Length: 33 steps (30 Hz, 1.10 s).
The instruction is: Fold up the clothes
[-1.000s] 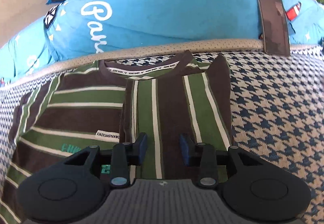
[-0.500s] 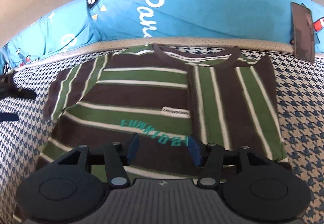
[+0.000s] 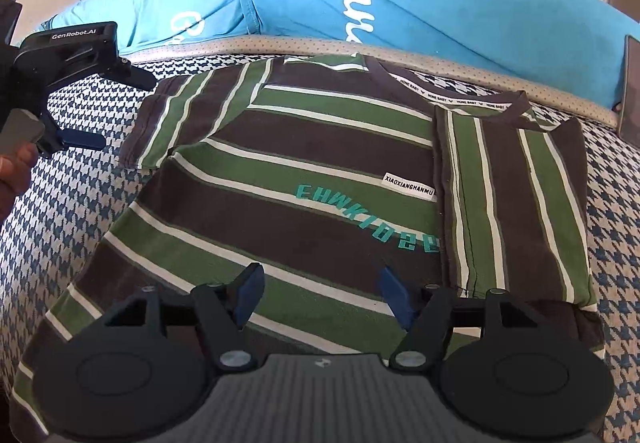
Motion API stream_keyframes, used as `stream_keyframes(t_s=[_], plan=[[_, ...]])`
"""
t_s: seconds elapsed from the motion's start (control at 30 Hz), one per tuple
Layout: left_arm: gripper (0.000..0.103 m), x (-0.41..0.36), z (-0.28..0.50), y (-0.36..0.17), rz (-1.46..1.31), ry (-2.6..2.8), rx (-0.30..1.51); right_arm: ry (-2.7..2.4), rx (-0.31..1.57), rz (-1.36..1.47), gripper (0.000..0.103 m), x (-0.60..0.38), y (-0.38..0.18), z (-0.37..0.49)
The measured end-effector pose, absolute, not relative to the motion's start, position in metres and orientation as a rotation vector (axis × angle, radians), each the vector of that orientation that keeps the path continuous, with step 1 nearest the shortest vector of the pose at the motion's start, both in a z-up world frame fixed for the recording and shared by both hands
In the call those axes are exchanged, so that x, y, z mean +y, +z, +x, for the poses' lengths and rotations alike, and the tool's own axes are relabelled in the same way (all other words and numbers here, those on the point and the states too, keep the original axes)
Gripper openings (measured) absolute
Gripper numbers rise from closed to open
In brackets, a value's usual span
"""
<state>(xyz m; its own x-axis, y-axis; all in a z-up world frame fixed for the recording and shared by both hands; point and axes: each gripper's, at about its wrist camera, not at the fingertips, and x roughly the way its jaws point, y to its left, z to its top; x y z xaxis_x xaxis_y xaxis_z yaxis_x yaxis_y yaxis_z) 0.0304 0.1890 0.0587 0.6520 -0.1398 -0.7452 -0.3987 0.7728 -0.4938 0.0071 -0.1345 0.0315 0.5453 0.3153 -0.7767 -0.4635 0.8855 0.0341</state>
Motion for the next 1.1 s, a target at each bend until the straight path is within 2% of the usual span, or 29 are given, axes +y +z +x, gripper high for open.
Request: stream_keyframes(t_s=[0.07, 0.13, 0.2, 0.27, 0.73, 0.83, 0.97, 1.1], plan=[[0.103, 0.189, 0.035, 0.055, -0.687, 0.150, 0.862, 0.462, 0.890, -0.173, 0.065, -0.137, 0.031, 0.008], [0.098, 0.189, 0.039, 0.053, -0.683, 0.144, 0.862, 0.460, 0.897, -0.172, 0.065, -0.138, 0.030, 0.008], [0.080, 0.190, 0.041, 0.050, -0.682, 0.137, 0.866, 0.462, 0.897, -0.175, 0.065, -0.139, 0.030, 0.008], [0.073, 0.192, 0.044, 0.047, -0.687, 0.136, 0.863, 0.462, 0.899, -0.177, 0.065, -0.140, 0.030, 0.009], [0.074, 0.194, 0.057, 0.041, -0.687, 0.154, 0.800, 0.455, 0.910, -0.184, 0.066, -0.139, 0.028, 0.010], [0.068, 0.193, 0.058, 0.041, -0.678, 0.174, 0.790, 0.453, 0.909, -0.184, 0.067, -0.137, 0.028, 0.010], [0.041, 0.193, 0.058, 0.041, -0.673, 0.219, 0.785, 0.463, 0.908, -0.195, 0.070, -0.134, 0.027, 0.009], [0.025, 0.200, 0.054, 0.039, -0.709, 0.255, 0.782, 0.462, 0.907, -0.205, 0.071, -0.131, 0.027, 0.009]])
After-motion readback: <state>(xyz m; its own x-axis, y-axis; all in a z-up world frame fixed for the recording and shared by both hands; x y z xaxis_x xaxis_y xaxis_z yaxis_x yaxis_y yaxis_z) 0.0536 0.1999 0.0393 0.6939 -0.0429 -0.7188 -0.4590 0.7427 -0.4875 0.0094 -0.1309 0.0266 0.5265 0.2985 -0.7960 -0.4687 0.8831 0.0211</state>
